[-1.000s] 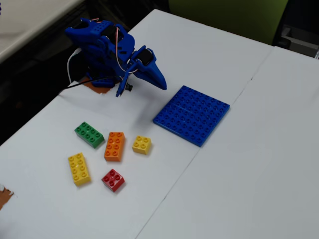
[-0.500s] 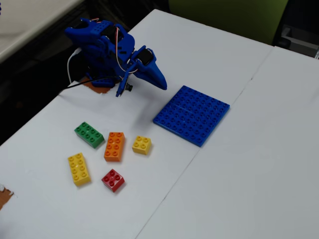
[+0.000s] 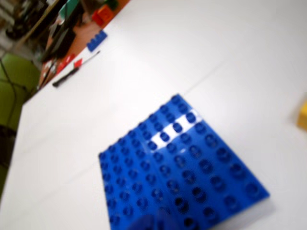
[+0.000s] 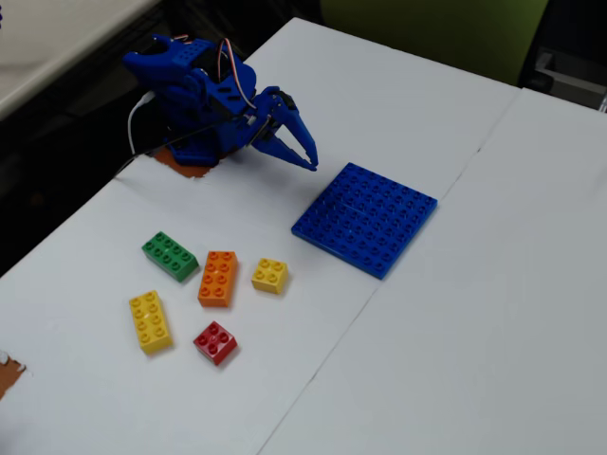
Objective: Pick up the 2x2 yellow block and go up the 8x8 blue block.
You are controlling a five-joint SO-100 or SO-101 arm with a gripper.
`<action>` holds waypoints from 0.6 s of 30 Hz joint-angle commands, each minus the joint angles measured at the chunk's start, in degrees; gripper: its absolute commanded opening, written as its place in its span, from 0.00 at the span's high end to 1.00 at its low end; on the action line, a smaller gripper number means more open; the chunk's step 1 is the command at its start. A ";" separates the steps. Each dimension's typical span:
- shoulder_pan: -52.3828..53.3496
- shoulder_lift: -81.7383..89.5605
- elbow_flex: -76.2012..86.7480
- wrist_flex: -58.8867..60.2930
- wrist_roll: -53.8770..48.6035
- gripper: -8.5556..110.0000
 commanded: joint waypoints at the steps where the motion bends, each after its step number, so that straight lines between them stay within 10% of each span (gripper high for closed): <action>1: -0.44 2.55 1.49 1.93 -21.01 0.93; 18: 7.73 -29.36 -38.94 35.51 -57.66 0.91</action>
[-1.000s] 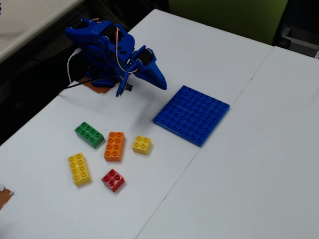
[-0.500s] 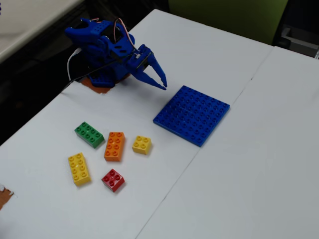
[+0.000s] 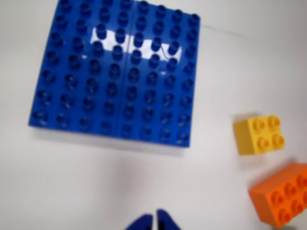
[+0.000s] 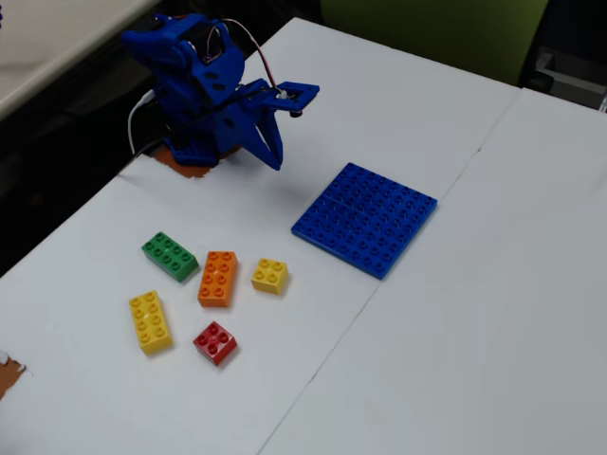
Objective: Pick up the 2x2 yellow block and go up the 8x8 blue block.
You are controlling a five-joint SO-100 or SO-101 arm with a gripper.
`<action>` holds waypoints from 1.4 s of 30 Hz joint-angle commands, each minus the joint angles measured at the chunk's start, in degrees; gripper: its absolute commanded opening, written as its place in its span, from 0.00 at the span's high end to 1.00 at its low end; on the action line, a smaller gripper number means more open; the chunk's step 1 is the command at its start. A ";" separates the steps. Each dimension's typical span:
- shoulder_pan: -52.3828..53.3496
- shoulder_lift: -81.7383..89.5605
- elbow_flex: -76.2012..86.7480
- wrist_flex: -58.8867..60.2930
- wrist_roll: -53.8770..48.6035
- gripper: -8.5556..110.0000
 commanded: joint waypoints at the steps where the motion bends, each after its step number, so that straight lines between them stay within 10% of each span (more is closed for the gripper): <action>1: 1.76 -12.48 -12.39 2.64 -6.59 0.91; 19: 20.04 -66.18 -51.68 3.87 -41.84 0.78; 42: 26.28 -91.85 -79.37 5.98 -45.97 0.70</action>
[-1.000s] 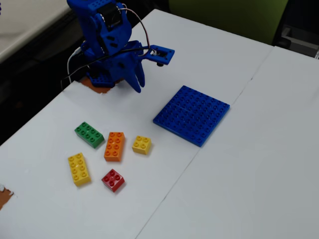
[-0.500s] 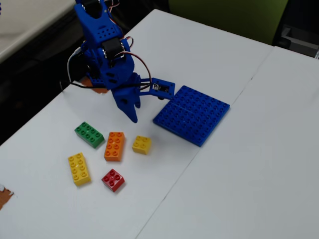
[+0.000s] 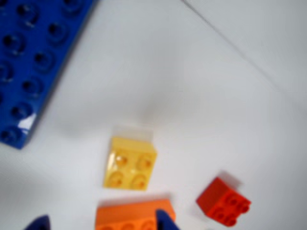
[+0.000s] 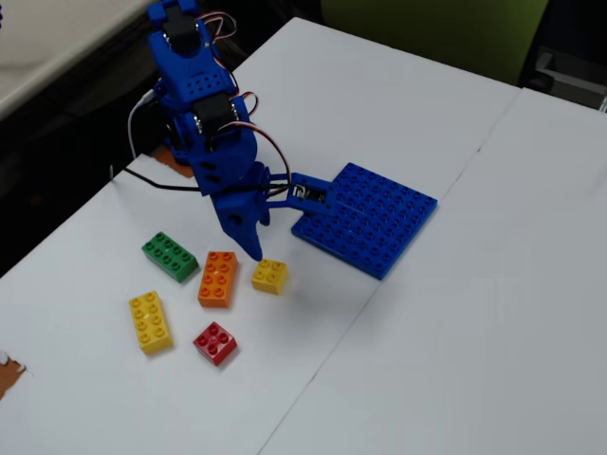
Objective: Pick up the 2x2 yellow block and go up the 8x8 blue block.
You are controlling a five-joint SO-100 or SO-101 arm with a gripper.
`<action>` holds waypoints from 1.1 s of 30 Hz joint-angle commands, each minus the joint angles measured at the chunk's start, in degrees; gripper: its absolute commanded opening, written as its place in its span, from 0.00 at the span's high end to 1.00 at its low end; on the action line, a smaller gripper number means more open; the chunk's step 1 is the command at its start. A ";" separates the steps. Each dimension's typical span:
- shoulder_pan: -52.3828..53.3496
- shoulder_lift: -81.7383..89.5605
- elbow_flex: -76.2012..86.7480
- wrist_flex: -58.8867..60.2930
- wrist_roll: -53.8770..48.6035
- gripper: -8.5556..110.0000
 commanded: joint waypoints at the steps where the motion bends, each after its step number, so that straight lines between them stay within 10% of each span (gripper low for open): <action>1: 1.41 -3.69 -6.50 0.70 -0.88 0.70; 33: 0.09 -20.30 -15.38 0.62 16.26 0.77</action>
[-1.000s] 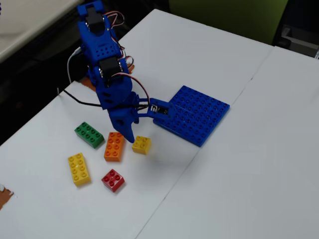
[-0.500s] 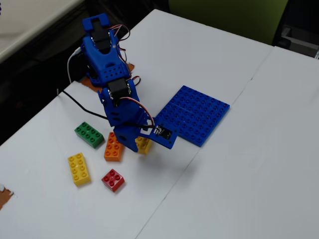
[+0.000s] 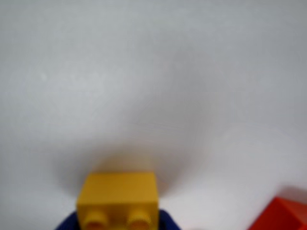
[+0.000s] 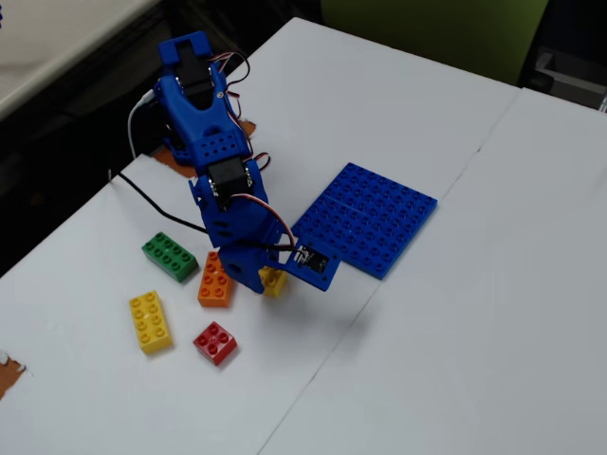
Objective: Pick up the 2x2 yellow block and go up the 8x8 blue block.
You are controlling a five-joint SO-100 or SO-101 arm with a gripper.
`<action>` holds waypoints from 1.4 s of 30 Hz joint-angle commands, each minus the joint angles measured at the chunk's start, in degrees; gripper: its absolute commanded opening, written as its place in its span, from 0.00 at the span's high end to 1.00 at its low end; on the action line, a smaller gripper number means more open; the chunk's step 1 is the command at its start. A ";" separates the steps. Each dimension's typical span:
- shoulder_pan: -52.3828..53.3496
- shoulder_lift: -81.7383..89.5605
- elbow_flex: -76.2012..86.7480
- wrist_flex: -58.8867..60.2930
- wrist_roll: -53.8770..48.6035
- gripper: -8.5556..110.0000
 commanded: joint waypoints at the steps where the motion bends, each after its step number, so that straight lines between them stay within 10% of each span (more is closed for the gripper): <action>1: -0.79 0.18 -2.55 -0.26 0.26 0.77; 12: -1.14 3.60 -1.67 2.55 2.99 0.91; 20: -1.67 27.95 -1.41 26.63 6.94 0.93; 28: -10.02 52.38 12.74 26.72 19.51 0.93; 35: -24.87 47.20 -7.12 26.02 46.05 0.93; 42: -28.39 30.59 -23.73 26.19 46.67 0.93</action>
